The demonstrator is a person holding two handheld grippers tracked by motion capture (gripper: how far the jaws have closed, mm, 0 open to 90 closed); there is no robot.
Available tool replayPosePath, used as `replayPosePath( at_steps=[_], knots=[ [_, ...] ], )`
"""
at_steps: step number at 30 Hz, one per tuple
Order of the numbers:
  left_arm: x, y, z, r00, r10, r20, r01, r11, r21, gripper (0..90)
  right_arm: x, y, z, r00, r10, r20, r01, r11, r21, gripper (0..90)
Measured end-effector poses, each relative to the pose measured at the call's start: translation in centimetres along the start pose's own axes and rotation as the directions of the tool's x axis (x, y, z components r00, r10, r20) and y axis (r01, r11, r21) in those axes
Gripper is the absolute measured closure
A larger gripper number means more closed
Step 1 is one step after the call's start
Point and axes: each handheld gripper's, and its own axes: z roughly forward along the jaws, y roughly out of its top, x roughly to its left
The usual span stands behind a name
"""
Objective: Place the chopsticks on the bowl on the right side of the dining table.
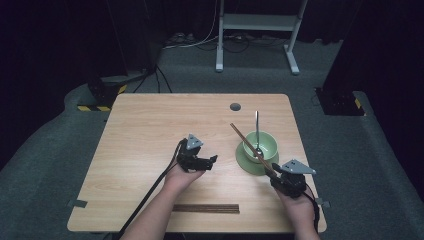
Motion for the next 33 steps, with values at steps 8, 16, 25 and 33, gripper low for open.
replayPosePath(
  at_steps=[8,16,25,33],
  knots=[
    [-0.7,0.7,1.0,0.9998,0.01,-0.016,-0.01,0.9999,-0.01,14.5,-0.3,-0.4,-0.3,0.9991,0.009,0.042,-0.009,1.0,-0.006,56.5],
    [-0.8,1.2,1.6,0.9995,-0.001,-0.031,0.0,0.9997,-0.026,14.7,-1.0,-0.4,-0.7,0.9966,0.0,0.083,0.0,1.0,-0.002,54.0],
    [-1.2,1.9,3.4,0.9982,0.006,-0.06,-0.007,0.9998,-0.016,14.9,-2.6,-0.7,-1.1,0.9894,0.032,0.142,-0.033,0.999,0.002,54.1],
    [-1.3,2.5,4.4,0.9964,0.014,-0.084,-0.015,0.9998,-0.011,15.5,-3.9,-0.3,-0.7,0.9851,0.061,0.161,-0.061,0.998,-0.001,55.5]
  ],
)
